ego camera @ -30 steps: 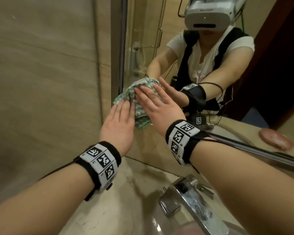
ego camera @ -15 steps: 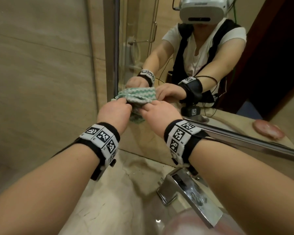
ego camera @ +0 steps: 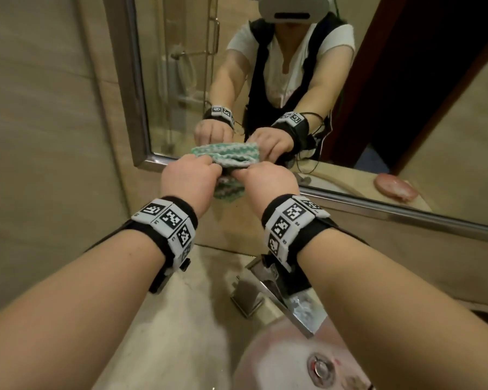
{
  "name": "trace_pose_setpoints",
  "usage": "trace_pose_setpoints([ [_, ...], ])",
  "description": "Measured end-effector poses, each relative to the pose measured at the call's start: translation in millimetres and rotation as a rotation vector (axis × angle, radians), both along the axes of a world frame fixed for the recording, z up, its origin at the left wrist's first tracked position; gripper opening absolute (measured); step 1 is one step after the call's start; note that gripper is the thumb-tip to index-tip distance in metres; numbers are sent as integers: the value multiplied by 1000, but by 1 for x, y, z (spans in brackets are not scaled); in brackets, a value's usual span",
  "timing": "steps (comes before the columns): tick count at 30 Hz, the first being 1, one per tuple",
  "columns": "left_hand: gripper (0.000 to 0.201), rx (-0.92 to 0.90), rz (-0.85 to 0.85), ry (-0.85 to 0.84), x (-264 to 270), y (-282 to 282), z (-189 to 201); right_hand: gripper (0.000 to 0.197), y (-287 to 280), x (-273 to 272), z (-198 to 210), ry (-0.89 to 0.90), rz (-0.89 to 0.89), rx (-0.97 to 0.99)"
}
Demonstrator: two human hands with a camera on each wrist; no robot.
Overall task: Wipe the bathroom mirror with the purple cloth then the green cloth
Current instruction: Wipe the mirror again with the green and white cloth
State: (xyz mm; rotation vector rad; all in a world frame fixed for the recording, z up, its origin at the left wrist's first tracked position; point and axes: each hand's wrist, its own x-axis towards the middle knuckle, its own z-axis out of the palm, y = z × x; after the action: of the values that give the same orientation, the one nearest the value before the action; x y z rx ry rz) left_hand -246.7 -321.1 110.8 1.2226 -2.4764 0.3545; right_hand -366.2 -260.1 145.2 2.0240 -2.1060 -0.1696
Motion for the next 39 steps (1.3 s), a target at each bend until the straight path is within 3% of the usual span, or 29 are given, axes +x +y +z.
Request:
trace_pose_setpoints([
  [3,5,-14,-90,9,-24,14,1,47,21,-20,4,-62,-92,20],
  [6,22,-17,-105,-38,-49,25,1,52,41,-39,6,-97,-183,30],
  [13,22,43,-172,-159,-101,48,20,49,68,-80,8,-145,-347,74],
  [39,23,16,-137,-276,-218,124,25,39,151,-200,-6,-217,-242,-102],
])
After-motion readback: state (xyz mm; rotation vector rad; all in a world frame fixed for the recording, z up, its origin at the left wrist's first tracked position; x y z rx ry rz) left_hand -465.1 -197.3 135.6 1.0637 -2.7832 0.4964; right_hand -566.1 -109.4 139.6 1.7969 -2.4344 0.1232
